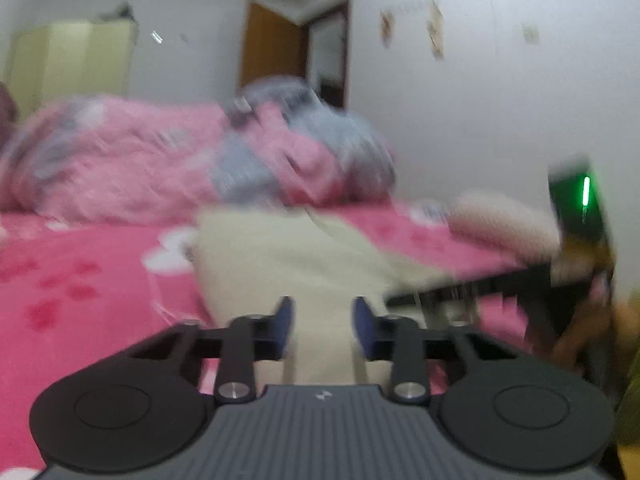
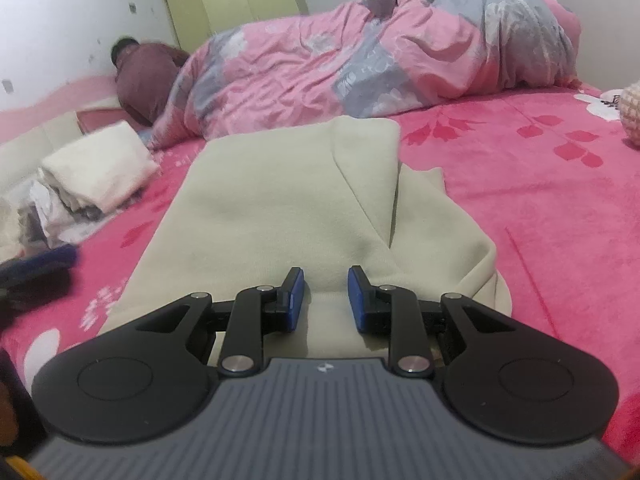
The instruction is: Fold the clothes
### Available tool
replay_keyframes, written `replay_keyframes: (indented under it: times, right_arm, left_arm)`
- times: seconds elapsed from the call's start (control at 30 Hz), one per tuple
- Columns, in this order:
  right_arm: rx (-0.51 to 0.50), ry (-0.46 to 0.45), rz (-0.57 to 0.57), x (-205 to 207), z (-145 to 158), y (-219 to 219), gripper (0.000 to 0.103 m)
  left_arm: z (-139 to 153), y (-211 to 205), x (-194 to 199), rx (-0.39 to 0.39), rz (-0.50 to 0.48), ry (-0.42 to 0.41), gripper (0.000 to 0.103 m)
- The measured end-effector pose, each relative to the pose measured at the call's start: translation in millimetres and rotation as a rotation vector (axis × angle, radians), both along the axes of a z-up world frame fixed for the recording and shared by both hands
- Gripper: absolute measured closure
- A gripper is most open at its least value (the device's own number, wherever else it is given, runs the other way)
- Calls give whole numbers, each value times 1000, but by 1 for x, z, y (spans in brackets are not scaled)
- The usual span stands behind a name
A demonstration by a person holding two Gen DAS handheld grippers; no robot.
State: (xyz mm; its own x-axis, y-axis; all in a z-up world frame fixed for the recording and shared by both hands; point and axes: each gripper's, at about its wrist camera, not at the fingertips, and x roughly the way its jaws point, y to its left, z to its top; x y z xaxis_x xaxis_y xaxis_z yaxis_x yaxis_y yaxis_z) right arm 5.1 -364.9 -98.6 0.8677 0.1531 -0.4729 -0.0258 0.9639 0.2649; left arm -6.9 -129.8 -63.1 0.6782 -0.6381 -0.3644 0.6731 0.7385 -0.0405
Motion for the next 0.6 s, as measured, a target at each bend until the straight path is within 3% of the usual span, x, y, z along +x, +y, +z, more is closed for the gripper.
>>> replay_keyframes:
  times: [0.07,0.17,0.37,0.43,0.5,0.57,0.6]
  right_arm:
    - [-66,41,8,4,11,8,80]
    - [-118,52,48,15,38,18,80]
    - [-225,-37,232,84,92,72,80]
    - [-245,-5,302,117,85,89,81]
    - [-279,101,355,151,55,96,81]
    - [-272,130,390,165,27,89,81]
    - [-254,136,395,167,27,86,81]
  left_arm:
    - [-14,-6,5,1,18,12,82]
    - [-19,0,12,-68,18,70,82]
    - [-26,6,21,-132,11,109,83]
    - [-29,9,25,-143,13,112,83]
    - [-31,12,29,-154,16,114,83]
    - [-33,14,33,-172,9,121,83]
    - [-33,15,33,-177,4,124,83]
